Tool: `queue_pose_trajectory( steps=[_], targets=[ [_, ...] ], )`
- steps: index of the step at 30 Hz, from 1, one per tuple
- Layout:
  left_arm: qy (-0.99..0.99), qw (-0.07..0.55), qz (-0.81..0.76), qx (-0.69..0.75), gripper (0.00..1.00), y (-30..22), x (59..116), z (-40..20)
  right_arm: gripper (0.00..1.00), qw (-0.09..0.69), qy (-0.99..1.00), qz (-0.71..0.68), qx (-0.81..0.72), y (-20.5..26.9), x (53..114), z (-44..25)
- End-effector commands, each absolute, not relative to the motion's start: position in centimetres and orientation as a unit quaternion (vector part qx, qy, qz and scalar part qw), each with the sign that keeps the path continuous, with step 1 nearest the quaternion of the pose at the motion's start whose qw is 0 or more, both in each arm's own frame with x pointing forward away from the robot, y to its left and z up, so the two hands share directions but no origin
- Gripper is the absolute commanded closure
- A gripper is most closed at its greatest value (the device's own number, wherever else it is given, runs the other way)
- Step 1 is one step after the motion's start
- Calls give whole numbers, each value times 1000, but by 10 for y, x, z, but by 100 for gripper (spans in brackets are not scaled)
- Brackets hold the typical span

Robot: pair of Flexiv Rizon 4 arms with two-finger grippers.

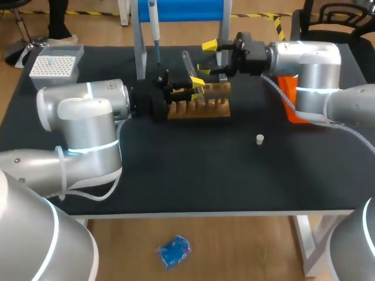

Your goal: Invert the test tube, pick up the pipette, mount the tip to pipette, aspirate from beaker and dispense into the tube, eject the tip, return the pipette, and cap with the stopper.

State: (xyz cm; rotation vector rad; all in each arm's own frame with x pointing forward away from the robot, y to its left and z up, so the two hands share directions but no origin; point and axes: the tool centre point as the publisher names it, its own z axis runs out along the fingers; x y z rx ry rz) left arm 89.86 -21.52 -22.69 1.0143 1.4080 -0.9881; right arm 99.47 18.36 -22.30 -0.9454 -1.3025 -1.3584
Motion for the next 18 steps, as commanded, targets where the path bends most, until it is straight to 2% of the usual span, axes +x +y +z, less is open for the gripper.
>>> queue_pose_trajectory(
  steps=[1, 2, 5, 7, 9, 18],
  targets=[
    [621, 514, -419, 419, 100, -207, 894, -209, 0, 366, -618, -626, -305, 166, 992, -211],
    [621, 498, -450, 405, 100, -206, 894, -206, 0, 343, -630, -637, -282, 163, 992, -210],
    [617, 388, -596, 336, 100, -201, 895, -204, 0, 204, -713, -657, -135, 151, 993, -201],
    [614, 373, -617, 322, 100, -198, 896, -203, 0, 160, -718, -674, -68, 147, 991, -196],
    [617, 378, -602, 337, 100, -197, 897, -201, 0, 183, -679, -706, -85, 145, 987, -190],
    [617, 378, -602, 337, 100, -197, 897, -201, 0, 183, -679, -706, -85, 145, 987, -190]
  ],
)
